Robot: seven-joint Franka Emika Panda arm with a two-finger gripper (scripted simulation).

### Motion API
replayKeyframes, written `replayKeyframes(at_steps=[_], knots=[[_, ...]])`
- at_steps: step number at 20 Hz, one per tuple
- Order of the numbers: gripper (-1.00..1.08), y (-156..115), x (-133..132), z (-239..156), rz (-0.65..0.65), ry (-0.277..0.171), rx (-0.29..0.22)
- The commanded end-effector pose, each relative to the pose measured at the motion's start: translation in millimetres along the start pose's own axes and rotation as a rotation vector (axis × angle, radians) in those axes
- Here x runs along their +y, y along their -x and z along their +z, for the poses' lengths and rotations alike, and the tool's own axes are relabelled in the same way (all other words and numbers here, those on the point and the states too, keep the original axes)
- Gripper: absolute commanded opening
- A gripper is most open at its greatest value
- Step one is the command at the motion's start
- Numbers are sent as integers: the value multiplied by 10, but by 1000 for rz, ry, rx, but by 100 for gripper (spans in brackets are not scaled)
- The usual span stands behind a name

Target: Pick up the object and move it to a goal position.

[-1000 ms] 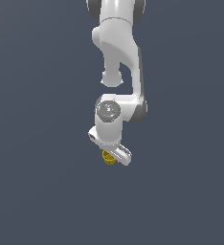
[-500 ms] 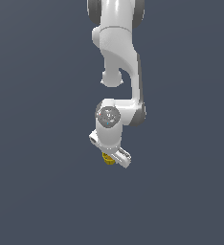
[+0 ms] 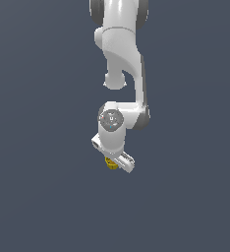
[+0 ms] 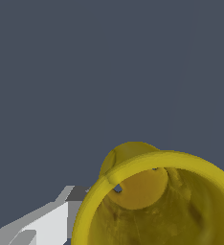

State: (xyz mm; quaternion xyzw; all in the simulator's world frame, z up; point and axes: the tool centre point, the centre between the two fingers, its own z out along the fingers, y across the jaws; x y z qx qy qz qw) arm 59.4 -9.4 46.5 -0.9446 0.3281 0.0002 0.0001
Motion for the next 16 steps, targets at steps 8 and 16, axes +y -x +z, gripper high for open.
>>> replayKeyframes(at_steps=[8, 16], knots=[[-100, 191, -68, -42, 0, 0, 0], [-100, 588, -218, -131, 0, 0, 0]])
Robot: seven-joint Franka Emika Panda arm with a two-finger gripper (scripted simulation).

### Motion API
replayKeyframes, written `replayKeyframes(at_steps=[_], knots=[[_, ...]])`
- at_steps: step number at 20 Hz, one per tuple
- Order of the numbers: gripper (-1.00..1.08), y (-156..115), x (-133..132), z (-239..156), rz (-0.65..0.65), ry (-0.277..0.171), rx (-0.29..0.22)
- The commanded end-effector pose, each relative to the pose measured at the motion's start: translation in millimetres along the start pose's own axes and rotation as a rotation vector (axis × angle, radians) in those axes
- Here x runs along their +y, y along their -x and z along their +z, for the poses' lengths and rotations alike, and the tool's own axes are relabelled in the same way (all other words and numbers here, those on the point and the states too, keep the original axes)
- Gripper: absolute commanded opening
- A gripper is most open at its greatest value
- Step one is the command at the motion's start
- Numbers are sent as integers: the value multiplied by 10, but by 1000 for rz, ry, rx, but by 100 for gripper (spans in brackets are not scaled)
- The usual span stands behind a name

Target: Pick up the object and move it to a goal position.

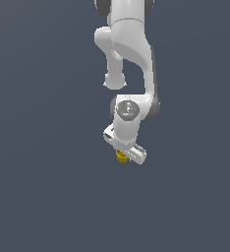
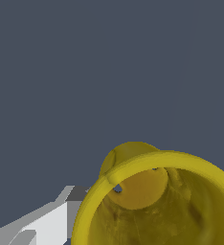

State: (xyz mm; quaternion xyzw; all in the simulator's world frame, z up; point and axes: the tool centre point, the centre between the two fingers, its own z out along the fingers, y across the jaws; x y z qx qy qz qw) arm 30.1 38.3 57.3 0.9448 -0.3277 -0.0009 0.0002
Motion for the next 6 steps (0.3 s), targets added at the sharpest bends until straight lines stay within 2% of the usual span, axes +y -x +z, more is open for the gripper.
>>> replayKeyframes(at_steps=[1, 6], knots=[[-100, 95, -39, -30, 1, -1, 1], [-100, 177, -80, -50, 1, -1, 1]])
